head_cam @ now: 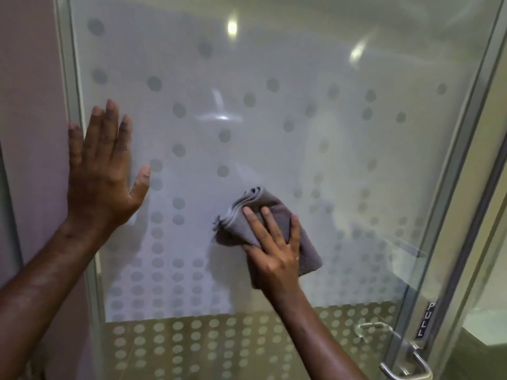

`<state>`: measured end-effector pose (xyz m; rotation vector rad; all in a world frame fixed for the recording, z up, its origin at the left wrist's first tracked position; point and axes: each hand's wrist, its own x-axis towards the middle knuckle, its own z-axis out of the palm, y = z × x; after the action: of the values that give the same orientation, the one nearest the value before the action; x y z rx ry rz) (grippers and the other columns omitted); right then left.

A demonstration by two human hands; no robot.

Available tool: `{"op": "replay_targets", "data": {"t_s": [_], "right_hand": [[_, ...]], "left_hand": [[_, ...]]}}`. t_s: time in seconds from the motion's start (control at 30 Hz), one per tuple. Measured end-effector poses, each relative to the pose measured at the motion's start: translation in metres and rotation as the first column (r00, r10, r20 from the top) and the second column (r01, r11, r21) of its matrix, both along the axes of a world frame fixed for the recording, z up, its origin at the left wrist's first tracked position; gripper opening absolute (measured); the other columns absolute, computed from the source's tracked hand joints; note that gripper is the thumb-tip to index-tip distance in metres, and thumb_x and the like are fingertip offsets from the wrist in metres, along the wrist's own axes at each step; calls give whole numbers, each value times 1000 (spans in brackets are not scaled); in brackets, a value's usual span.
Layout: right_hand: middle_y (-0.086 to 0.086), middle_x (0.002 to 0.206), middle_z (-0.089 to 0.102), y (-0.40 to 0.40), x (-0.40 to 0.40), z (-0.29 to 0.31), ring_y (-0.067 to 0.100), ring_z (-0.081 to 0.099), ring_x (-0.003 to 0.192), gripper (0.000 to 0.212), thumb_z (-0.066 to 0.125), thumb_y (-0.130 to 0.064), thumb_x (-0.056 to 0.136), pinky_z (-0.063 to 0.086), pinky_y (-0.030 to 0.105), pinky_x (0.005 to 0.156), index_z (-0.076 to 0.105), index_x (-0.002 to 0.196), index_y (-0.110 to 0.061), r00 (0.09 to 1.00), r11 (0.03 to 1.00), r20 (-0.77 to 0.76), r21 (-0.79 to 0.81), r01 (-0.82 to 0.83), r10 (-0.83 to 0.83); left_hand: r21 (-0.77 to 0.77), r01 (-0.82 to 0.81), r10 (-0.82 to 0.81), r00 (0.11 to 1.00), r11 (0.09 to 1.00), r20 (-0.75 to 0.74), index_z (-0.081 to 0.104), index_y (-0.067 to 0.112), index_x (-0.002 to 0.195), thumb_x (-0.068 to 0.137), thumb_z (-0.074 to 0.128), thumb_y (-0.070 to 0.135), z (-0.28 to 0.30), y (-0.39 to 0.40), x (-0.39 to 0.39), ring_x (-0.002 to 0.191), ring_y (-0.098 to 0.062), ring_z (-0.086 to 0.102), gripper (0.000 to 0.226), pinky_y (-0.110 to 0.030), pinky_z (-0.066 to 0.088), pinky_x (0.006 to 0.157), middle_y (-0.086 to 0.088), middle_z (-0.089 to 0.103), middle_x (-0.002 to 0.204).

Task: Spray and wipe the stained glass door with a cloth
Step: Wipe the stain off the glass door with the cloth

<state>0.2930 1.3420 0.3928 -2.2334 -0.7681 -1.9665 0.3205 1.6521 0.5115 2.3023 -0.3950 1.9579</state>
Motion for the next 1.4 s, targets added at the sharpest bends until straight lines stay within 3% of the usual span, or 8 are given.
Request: {"op": "replay_targets", "data": {"t_s": [0.17, 0.3, 0.53, 0.63, 0.73, 0.93, 1.13, 1.4], "right_hand": [[17, 151, 53, -41, 9, 35, 38, 47, 144, 26, 58, -9, 98, 23, 72, 119, 79, 112, -17, 987, 903, 108, 426, 62, -119], [16, 157, 47, -29, 14, 58, 35, 39, 150, 48, 61, 1, 90, 24, 66, 121, 70, 132, -20, 996, 791, 84, 609, -51, 0], [14, 156, 47, 20, 8, 27, 38, 40, 149, 37, 63, -12, 90, 22, 63, 123, 76, 124, -23, 993, 981, -22, 159, -113, 117], [8, 155, 50, 13, 5, -5, 30, 42, 149, 25, 70, -10, 92, 29, 60, 120, 79, 111, -25, 993, 989, -58, -101, -105, 100], [8, 153, 54, -27, 3, -27, 29, 46, 147, 19, 67, -6, 95, 33, 63, 118, 75, 99, -23, 999, 988, -33, -146, -46, 41], [23, 150, 52, -106, 2, -43, 43, 49, 142, 34, 64, -5, 92, 33, 73, 112, 78, 120, -18, 986, 965, 27, 213, 153, -163], [21, 160, 38, -109, 19, -5, 40, 34, 150, 62, 56, 3, 83, 24, 71, 120, 54, 143, -13, 992, 828, 64, 558, 54, -107], [18, 160, 42, -124, 31, 104, 34, 34, 153, 55, 52, -10, 94, 18, 57, 127, 52, 148, -19, 992, 716, 116, 696, -43, -53]], "left_hand": [[5, -26, 26, 1000, 1000, -3, 14, 8, 161, 96, 44, 39, -1, -1, 1, 159, -27, 1, 78, -57, 3, 127, -17, 8, 169], [-3, -39, 39, 999, 999, 7, 14, 7, 161, 95, 47, 36, -2, -3, 1, 158, -30, 4, 79, -60, 5, 126, -19, 9, 169], [1, -29, 29, 1000, 1000, -8, 12, 7, 161, 96, 46, 35, -2, -4, 0, 158, -32, 3, 79, -58, 3, 127, -19, 8, 169], [6, -1, 1, 1000, 1000, -5, 13, 8, 161, 97, 45, 38, -1, -3, -1, 158, -31, 4, 77, -56, 2, 127, -18, 8, 169], [7, 20, -19, 1000, 1000, -17, 13, 9, 161, 97, 44, 39, 0, -2, -3, 158, -30, 4, 77, -56, 2, 127, -16, 7, 169], [10, 22, -22, 999, 1000, -40, 12, 8, 161, 96, 41, 41, 1, -2, -2, 158, -28, 1, 79, -60, 5, 126, -15, 4, 170], [7, 52, -52, 999, 999, -5, 7, 8, 161, 97, 34, 41, 1, 0, 10, 158, -32, 2, 77, -69, 15, 121, -16, 4, 170], [6, 54, -54, 998, 999, -19, 10, 4, 160, 95, 34, 41, -2, 6, 22, 158, -37, 3, 79, -73, 18, 118, -16, 2, 171]]}}
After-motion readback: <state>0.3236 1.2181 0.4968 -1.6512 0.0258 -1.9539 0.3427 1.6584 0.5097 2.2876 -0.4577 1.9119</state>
